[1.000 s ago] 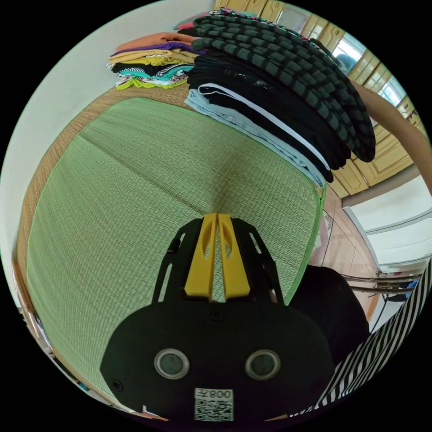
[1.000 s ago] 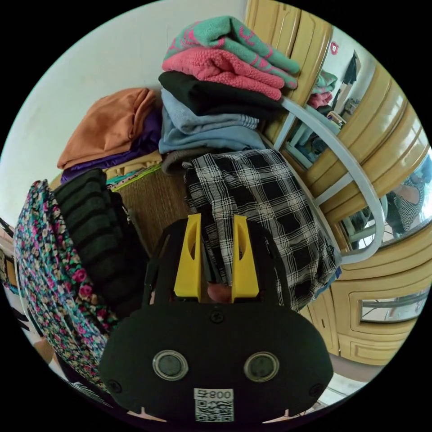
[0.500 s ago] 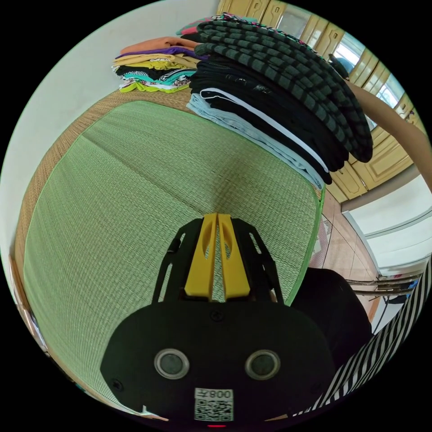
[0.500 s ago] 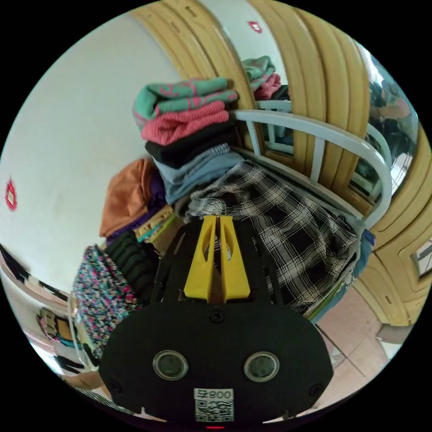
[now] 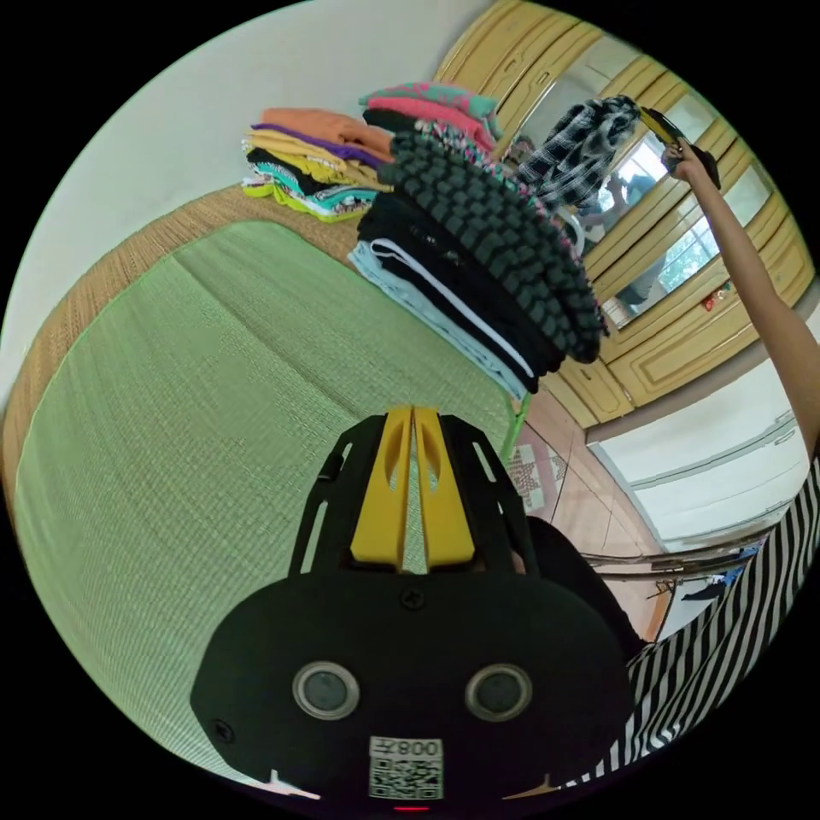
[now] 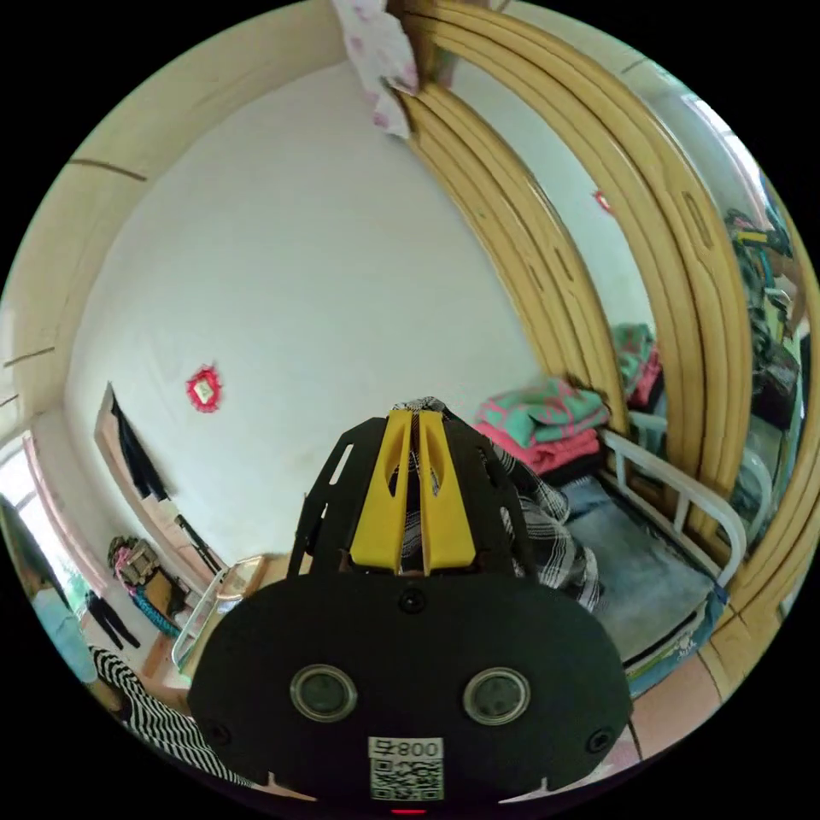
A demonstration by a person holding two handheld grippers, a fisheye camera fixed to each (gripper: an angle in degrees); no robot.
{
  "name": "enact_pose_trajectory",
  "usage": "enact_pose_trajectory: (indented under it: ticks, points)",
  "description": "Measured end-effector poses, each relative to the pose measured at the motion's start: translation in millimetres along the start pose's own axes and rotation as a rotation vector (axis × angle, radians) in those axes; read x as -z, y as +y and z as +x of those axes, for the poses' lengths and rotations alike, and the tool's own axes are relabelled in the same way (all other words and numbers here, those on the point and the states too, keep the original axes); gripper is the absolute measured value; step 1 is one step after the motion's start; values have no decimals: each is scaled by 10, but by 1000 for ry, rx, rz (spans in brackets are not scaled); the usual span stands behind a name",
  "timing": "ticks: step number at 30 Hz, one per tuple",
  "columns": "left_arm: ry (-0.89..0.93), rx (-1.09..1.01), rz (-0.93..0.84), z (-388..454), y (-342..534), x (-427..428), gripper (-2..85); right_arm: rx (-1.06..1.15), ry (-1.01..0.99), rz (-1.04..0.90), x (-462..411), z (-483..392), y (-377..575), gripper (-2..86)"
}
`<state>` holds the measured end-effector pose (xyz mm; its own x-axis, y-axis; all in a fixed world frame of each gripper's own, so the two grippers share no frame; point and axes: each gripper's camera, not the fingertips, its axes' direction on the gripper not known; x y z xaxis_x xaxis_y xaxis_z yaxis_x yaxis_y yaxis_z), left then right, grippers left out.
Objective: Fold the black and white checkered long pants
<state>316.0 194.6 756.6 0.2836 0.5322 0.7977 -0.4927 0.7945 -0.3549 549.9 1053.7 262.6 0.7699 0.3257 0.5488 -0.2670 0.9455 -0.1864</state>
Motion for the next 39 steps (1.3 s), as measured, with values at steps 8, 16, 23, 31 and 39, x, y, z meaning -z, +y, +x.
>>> enact_pose_trajectory:
  ticks: [8, 16, 23, 31, 39]
  points:
    - [71, -3, 325, -540, 1195, 472, 16, 186, -360, 71, 406, -2243, -839, 9]
    - [218, -28, 589, -1150, 2559, 781, 77, 284, -596, -81, 153, -4067, -458, 8]
    - [183, 91, 684, -1840, 3860, 604, 115, 268, -827, -296, -523, -5425, 453, 8]
    - [71, 215, 686, -2523, 4928, 210, 106, 197, -987, -548, -1369, -6601, 1378, 8]
    - [45, 230, 657, -2925, 5833, -126, 22, 132, -968, -661, -1937, -7194, 1787, 10]
